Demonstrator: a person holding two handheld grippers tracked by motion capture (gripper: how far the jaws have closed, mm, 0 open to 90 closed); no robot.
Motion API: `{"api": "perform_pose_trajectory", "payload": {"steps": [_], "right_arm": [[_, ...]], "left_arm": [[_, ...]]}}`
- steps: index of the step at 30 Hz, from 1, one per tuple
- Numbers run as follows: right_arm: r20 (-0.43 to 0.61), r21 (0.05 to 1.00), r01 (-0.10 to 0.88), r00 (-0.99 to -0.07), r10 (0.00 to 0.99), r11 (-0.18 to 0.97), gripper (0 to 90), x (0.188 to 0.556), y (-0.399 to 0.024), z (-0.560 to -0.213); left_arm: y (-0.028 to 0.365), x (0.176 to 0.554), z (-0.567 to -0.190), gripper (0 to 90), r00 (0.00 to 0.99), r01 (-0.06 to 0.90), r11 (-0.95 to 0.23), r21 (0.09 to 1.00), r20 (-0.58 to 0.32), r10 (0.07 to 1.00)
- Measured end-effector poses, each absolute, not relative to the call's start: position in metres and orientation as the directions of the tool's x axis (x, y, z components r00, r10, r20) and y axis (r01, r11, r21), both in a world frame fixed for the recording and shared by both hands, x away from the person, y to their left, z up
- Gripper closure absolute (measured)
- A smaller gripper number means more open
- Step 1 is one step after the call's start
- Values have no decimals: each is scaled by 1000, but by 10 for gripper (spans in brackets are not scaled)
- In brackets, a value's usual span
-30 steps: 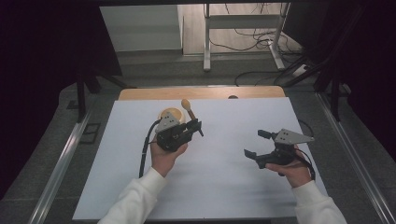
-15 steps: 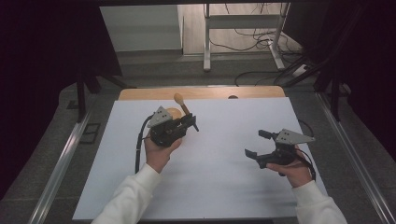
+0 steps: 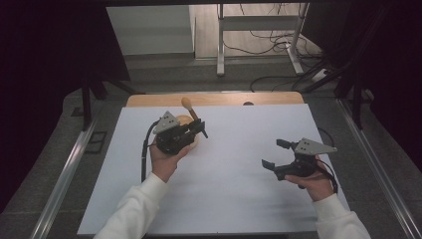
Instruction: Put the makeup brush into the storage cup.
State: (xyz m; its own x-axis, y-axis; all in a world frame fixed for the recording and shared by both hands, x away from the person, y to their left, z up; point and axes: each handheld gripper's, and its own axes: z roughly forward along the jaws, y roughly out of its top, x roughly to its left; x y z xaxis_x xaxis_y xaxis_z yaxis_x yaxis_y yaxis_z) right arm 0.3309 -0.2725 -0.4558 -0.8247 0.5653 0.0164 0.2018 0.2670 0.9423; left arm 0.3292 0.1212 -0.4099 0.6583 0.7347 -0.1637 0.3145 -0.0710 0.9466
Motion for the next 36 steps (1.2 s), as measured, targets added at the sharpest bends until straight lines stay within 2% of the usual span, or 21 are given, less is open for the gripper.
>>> {"api": "perform_pose_trajectory", "payload": {"steps": [26, 36], "right_arm": [[23, 935, 223, -814, 580, 277, 55, 328, -282, -464], [18, 935, 221, -812, 583, 278, 55, 326, -284, -464]], "left_arm": [[141, 343, -406, 785, 612, 320, -48, 946, -168, 773], [150, 351, -397, 785, 594, 312, -61, 948, -144, 792]]}}
